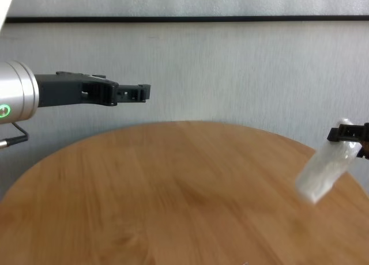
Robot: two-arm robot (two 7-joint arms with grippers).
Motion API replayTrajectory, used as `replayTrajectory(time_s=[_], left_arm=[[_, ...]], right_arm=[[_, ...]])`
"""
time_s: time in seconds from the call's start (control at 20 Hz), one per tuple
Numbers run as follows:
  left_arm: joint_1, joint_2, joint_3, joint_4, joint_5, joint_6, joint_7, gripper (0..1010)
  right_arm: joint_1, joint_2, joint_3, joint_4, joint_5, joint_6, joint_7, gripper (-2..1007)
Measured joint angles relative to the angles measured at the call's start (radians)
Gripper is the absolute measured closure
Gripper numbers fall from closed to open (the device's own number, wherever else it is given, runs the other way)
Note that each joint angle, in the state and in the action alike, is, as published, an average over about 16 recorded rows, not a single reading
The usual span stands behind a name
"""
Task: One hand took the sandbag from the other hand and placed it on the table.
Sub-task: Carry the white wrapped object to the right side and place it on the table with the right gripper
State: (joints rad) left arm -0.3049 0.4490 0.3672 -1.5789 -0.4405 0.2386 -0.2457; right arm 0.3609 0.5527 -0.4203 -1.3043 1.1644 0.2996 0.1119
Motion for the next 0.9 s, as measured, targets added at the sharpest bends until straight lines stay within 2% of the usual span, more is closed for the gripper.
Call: replayTrajectory(time_s=[0.55,0.9], left_arm=[[0.000,0.000,0.000,0.000,0.000,0.000,0.000,10],[0.000,0.000,0.000,0.000,0.000,0.000,0.000,10]], right_arm=[[-0.005,-0.002,0.006,-0.005,0.006,0.002,-0.012,102],[-0.006,-0.002,0.007,-0.006,0.007,0.003,-0.015,10]])
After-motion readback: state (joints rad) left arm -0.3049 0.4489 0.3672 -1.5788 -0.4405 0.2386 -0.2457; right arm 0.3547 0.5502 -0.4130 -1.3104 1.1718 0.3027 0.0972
